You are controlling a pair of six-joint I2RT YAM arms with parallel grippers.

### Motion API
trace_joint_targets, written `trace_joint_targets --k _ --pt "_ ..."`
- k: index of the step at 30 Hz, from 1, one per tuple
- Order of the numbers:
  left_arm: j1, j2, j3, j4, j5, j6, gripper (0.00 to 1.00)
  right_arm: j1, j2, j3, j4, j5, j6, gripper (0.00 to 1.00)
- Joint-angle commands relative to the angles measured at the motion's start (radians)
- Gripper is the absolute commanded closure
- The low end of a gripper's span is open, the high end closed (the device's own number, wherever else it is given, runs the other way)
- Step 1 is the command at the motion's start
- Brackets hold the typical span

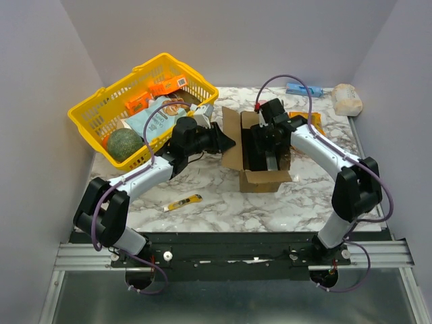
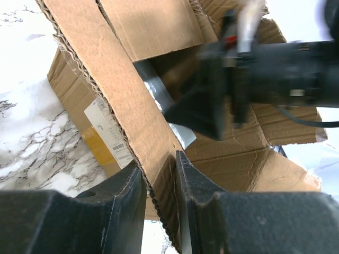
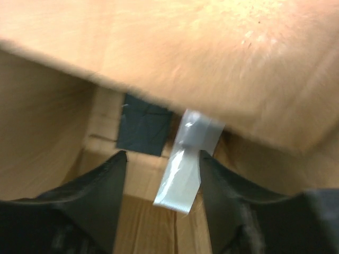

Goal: Unpack the express box

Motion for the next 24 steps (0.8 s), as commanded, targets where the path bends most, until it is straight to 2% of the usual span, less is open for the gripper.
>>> trace_joint_targets --k 1,8,18,19,22,23,24 --pt "-0.002 -0.02 -0.02 0.009 -0.001 0.01 0.66 0.007 0.095 0.019 0.025 0.15 -0.001 0.32" --pt "-0.002 -0.008 -0.02 0.011 0.008 0.028 0.67 0.005 0.187 0.046 0.024 0.206 -0.027 0.28" --pt "0.012 0.003 -0.001 0.002 0.02 0.046 0.68 -0.006 0.285 -0.017 0.053 0.267 -0.053 0.22" --pt "0.012 0.006 0.0 0.0 0.025 0.049 0.68 -0.01 0.294 -0.013 0.056 0.264 -0.059 0.23" --pt "0.012 0.003 0.006 -0.012 0.02 0.059 0.68 -0.024 0.309 0.035 0.071 0.235 -0.085 0.43" --pt "0.013 0.003 0.006 -0.012 0.019 0.06 0.68 -0.027 0.306 0.053 0.071 0.218 -0.085 0.58" --pt "0.013 0.005 0.008 -0.015 0.017 0.06 0.68 -0.027 0.293 0.093 0.062 0.189 -0.087 0.66"
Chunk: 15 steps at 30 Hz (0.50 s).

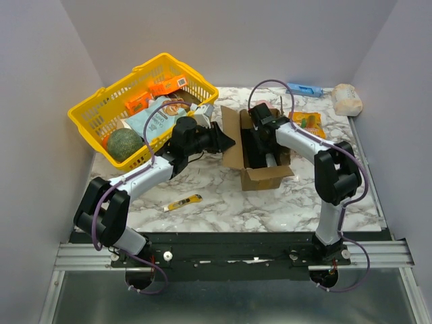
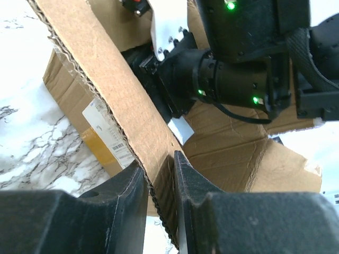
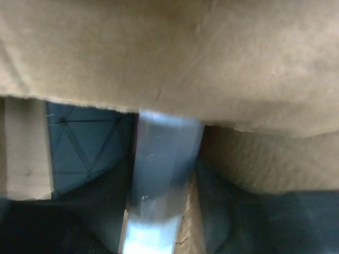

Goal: Unpack the express box

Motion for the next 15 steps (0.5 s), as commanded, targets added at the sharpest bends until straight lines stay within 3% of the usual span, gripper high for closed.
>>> trace_joint_targets --k 1,4,8,15 --pt "0.009 0.002 0.009 -0.03 0.015 0.043 0.68 -0.033 0.053 0.074 -0.029 -0.055 -0.014 0.72" --pt "0.014 0.01 0.013 -0.033 0.009 0.042 0.68 -0.031 0.001 0.137 -0.072 -0.082 0.006 0.83" --pt "0.021 0.013 0.021 -0.033 0.0 0.04 0.68 -0.035 -0.083 0.24 -0.167 -0.138 0.015 0.84" --pt "0.035 0.027 0.039 -0.017 0.001 0.025 0.68 -0.036 -0.276 0.369 -0.386 -0.48 -0.062 0.88"
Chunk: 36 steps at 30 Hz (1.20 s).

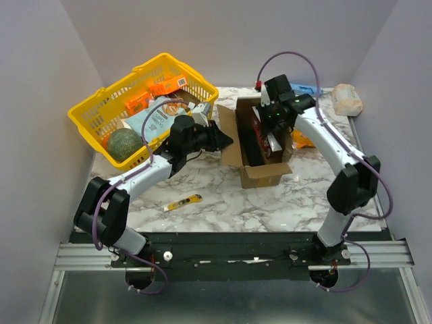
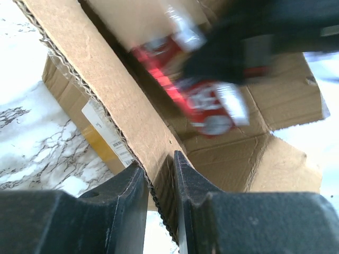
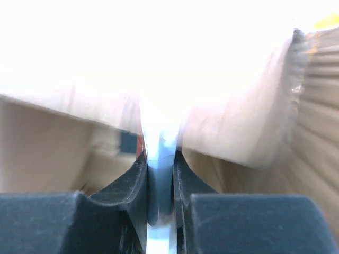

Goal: Unpack the express box

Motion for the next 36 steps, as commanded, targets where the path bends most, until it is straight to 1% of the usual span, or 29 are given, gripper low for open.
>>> trace_joint_targets --k 1,4,5,6,8,9,10,13,14,16,17,19,20,22,23,25,28,31,32,35,36 --pt "0.011 0.03 0.039 -0.009 0.002 0.019 0.68 -0.001 -0.184 0.079 -0.139 -0.251 -0.062 0.88" --pt "0.011 0.047 0.059 -0.008 0.005 0.017 0.68 -0.001 -0.275 0.068 -0.146 -0.291 -0.078 0.9" --pt "0.011 0.05 0.071 -0.008 0.008 0.017 0.68 -0.002 -0.299 0.06 -0.14 -0.282 -0.072 0.91" --pt "0.011 0.057 0.077 -0.012 0.01 0.019 0.68 -0.004 -0.349 0.042 -0.119 -0.251 -0.058 0.92" --pt "0.011 0.064 0.089 -0.014 0.018 0.02 0.68 -0.022 -0.399 0.013 -0.079 -0.15 -0.034 0.94" --pt "0.011 0.065 0.091 -0.017 0.022 0.022 0.68 -0.049 -0.423 -0.019 -0.042 -0.112 -0.032 0.94" --pt "0.011 0.065 0.091 -0.019 0.022 0.023 0.68 -0.068 -0.463 -0.038 -0.021 -0.01 -0.032 0.94" --pt "0.011 0.056 0.088 -0.029 0.019 0.025 0.68 -0.193 -0.529 -0.122 0.061 0.108 -0.03 0.97" --pt "0.011 0.055 0.083 -0.028 0.016 0.025 0.68 -0.273 -0.537 -0.139 0.076 0.112 -0.03 0.97" --pt "0.01 0.047 0.079 -0.029 0.013 0.023 0.67 -0.33 -0.546 -0.203 0.094 0.132 -0.049 0.97" --pt "0.01 0.044 0.074 -0.028 0.013 0.023 0.67 -0.358 -0.542 -0.226 0.096 0.142 -0.085 0.98" --pt "0.008 0.042 0.07 -0.028 0.013 0.022 0.67 -0.366 -0.534 -0.292 0.094 0.183 -0.127 0.97" --pt "0.008 0.041 0.067 -0.028 0.012 0.019 0.67 -0.373 -0.534 -0.361 0.096 0.191 -0.138 0.98" --pt "0.005 0.036 0.065 -0.025 0.012 0.019 0.67 -0.396 -0.534 -0.438 0.131 0.157 -0.164 0.97" --pt "0.005 0.036 0.063 -0.025 0.011 0.019 0.67 -0.396 -0.528 -0.517 0.154 0.154 -0.2 0.96" --pt "0.004 0.033 0.059 -0.023 0.012 0.016 0.67 -0.396 -0.473 -0.573 0.16 0.148 -0.216 0.94" --pt "0.002 0.028 0.059 -0.029 0.01 0.019 0.67 -0.404 -0.425 -0.686 0.237 0.114 -0.262 0.84" --pt "0.0 0.024 0.059 -0.032 0.011 0.025 0.67 -0.406 -0.402 -0.766 0.301 0.053 -0.306 0.7" --pt "0.0 0.024 0.06 -0.032 0.01 0.025 0.67 -0.406 -0.391 -0.779 0.312 0.047 -0.319 0.55" --pt "-0.001 0.024 0.062 -0.035 0.011 0.028 0.67 -0.406 -0.368 -0.762 0.32 0.024 -0.313 0.31" --pt "-0.001 0.024 0.063 -0.035 0.011 0.029 0.66 -0.406 -0.368 -0.739 0.294 0.021 -0.304 0.28"
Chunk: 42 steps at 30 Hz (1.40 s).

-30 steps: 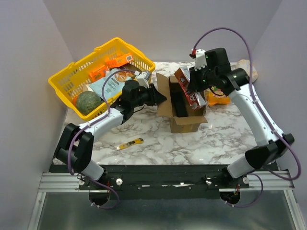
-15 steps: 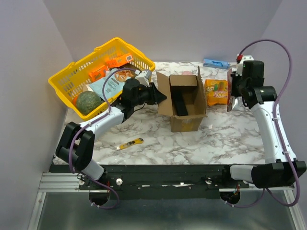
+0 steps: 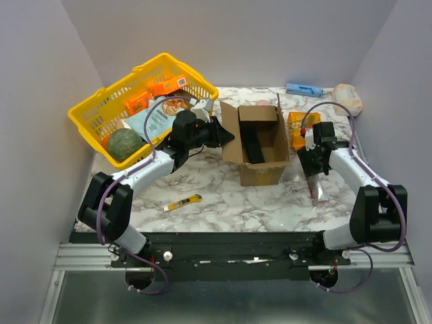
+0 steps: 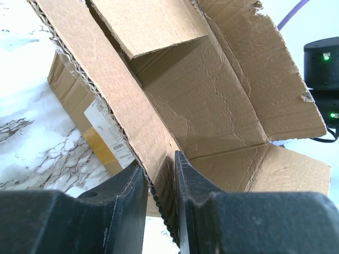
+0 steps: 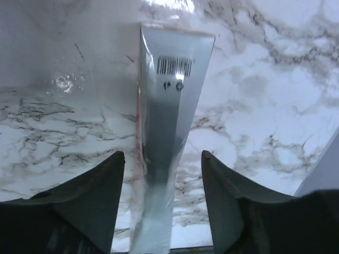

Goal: Unpack the express box

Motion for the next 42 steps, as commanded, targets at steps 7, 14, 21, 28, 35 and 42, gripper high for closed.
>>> trace_joint_targets --k 7,14,21,28,35,42 --pt "-0.01 -0.014 -0.011 0.002 0.011 0.03 0.66 0.0 -0.006 0.511 -0.113 -0.178 0.051 0.2" --pt "-0.016 0.006 -0.046 0.04 0.017 -0.016 0.65 0.271 0.026 0.748 -0.095 -0.292 0.006 0.3" --pt "-0.021 -0.009 -0.098 0.025 -0.044 -0.067 0.65 0.415 0.133 0.587 -0.082 -0.296 0.327 0.46" --pt "-0.021 -0.029 -0.156 0.051 -0.051 -0.078 0.7 0.429 0.291 0.508 -0.03 -0.215 0.391 0.55" --pt "-0.019 -0.046 -0.211 0.051 -0.058 -0.056 0.74 0.438 0.374 0.456 0.108 -0.109 0.46 0.43" --pt "-0.006 -0.032 -0.205 0.034 -0.04 -0.024 0.76 0.449 0.462 0.418 0.238 -0.201 0.418 0.0"
